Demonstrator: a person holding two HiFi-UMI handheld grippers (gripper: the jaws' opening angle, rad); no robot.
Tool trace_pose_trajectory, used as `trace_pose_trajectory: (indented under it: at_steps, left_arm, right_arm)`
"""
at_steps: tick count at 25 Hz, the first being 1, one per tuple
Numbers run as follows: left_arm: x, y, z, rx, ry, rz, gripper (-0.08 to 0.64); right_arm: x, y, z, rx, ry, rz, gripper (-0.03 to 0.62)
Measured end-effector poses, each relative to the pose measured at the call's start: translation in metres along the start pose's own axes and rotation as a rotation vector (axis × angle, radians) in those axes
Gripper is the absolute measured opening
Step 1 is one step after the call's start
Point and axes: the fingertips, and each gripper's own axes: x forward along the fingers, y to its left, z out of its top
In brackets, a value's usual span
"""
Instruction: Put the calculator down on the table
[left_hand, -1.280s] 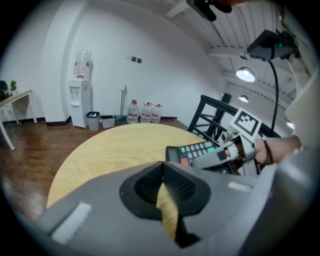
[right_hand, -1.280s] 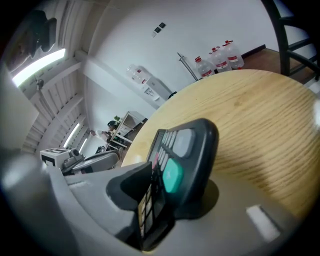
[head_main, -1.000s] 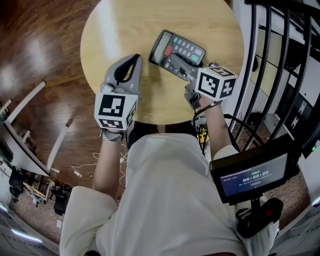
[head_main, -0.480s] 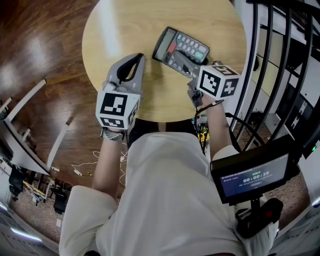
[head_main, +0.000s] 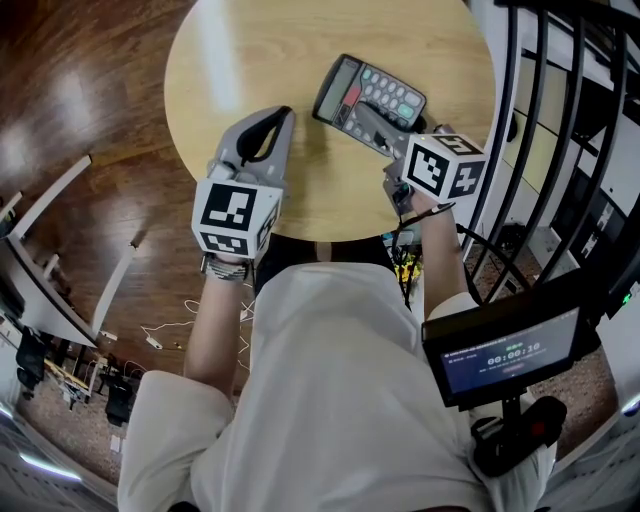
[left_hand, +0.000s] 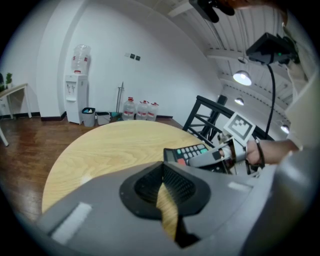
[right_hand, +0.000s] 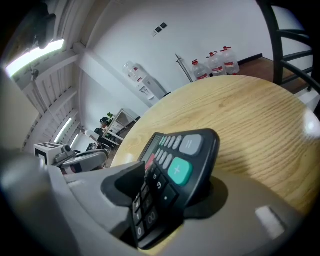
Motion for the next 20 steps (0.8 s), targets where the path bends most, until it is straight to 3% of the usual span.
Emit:
trace_pose_trajectory:
  at_steps: [9,16,20]
  left_arm:
    - [0.000,-0.001,-0.002,-0.004,0.019,-0.016,0.006]
    - [0.024,-0.027,-0.030,0.069,0.139,-0.129,0.006]
    - [0.032,-0.026,-0.039,0.009,0.161,-0.122,0.008]
  right_arm:
    - [-0.007,0.000,-0.003,0.030,0.014,0.003,0.225]
    - [-0.008,0.003,-0.004,0.034,0.015,0.002,0.225]
    - [-0.009,0.007,-0.005,0.034,0.010,0.008,0.225]
